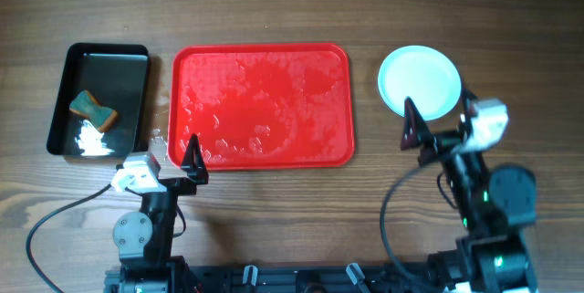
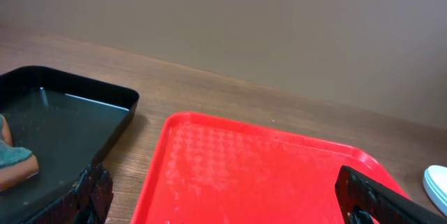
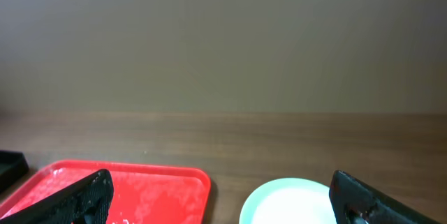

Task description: Clean dirty plates on tray and stack at the side

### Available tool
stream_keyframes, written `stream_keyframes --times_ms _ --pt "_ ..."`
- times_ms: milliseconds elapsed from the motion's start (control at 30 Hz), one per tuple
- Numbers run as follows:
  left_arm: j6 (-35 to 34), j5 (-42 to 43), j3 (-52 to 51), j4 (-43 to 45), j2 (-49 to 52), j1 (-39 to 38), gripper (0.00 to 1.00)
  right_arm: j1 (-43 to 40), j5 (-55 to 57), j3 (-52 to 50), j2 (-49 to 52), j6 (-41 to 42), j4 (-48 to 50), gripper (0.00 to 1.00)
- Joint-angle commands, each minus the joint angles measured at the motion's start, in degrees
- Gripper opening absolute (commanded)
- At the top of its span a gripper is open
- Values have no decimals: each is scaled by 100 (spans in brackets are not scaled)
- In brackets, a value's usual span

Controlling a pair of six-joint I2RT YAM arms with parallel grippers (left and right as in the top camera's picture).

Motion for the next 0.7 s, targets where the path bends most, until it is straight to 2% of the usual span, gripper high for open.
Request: stream_keyframes --times_ms 0,133,167,300,433,567,667 --pt "92 -57 -35 -22 -50 31 100 -144 -157 -752 -1231 170 70 100" --pt "92 -57 -35 -22 -50 31 100 -662 -247 -1335 -2194 1224 70 100" --pt "92 -57 -35 -22 -50 31 100 -776 -391 -1443 -2271 1244 105 100" --pt "92 -57 -35 -22 -50 31 100 -791 -323 -1843 -2284 1198 273 100" --pt "92 -57 -35 -22 -50 31 100 -791 -315 -2382 -2490 1191 879 100" --pt "92 -57 -35 -22 -50 31 100 -791 -302 -2371 -2490 518 763 100" --pt "92 -57 -35 -22 -50 31 100 -789 24 -2371 -2490 133 164 100"
